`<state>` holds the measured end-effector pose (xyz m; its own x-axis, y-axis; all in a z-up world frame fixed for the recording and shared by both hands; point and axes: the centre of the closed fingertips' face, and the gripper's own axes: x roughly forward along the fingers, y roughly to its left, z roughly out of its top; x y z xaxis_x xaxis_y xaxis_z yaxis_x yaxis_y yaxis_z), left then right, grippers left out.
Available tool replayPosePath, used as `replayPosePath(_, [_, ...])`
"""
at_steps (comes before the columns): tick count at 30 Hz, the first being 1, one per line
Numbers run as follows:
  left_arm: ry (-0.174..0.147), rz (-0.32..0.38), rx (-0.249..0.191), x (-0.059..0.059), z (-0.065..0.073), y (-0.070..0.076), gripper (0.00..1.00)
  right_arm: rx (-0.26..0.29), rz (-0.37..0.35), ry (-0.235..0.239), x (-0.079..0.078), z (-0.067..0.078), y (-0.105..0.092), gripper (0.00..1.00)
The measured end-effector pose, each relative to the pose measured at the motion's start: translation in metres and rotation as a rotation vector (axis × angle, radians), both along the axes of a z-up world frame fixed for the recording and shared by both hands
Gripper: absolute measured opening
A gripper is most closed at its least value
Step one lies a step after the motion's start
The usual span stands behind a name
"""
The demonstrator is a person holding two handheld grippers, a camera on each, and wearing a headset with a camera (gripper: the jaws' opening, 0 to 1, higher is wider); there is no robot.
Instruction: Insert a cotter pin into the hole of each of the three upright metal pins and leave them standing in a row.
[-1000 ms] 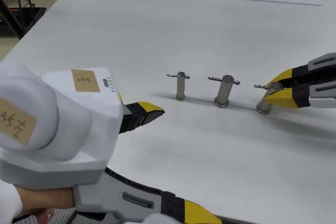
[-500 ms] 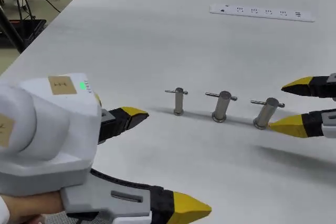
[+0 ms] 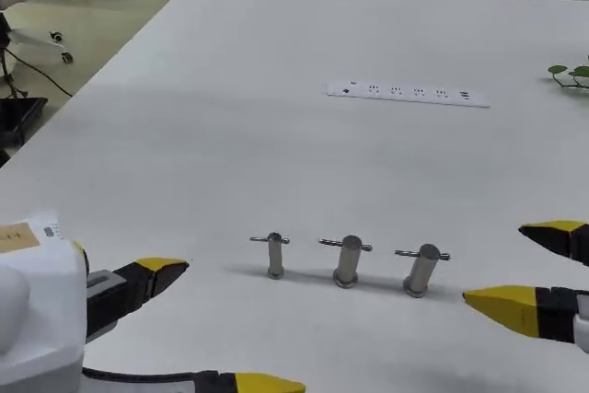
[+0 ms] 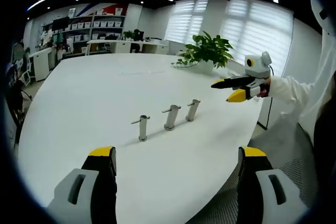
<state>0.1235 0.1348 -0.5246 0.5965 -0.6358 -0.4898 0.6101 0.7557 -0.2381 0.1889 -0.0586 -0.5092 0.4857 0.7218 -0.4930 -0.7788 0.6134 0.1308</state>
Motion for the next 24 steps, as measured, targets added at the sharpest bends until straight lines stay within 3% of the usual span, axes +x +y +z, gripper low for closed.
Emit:
replayPosePath(2, [0.015, -0.031, 0.051, -0.004, -0.008, 0.001, 0.95, -0.002, -0.003, 0.017, -0.005, -0.001, 0.0, 0.72])
replayPosePath(3, [0.014, -0.034, 0.056, -0.004, -0.009, 0.001, 0.95, 0.005, -0.016, 0.034, -0.008, -0.003, -0.001, 0.75])
replayPosePath(10, [0.045, 0.021, 0.014, 0.0, -0.015, 0.003, 0.96, 0.01, -0.033, 0.072, -0.023, -0.005, -0.001, 0.9])
replayPosePath(16, [0.07, 0.033, 0.036, -0.001, -0.022, 0.009, 0.97, 0.009, -0.056, 0.093, -0.029, -0.005, -0.003, 0.98])
replayPosePath(24, [0.087, 0.051, 0.019, -0.002, -0.022, 0.01, 0.98, -0.038, -0.048, 0.098, -0.033, -0.012, -0.007, 0.98])
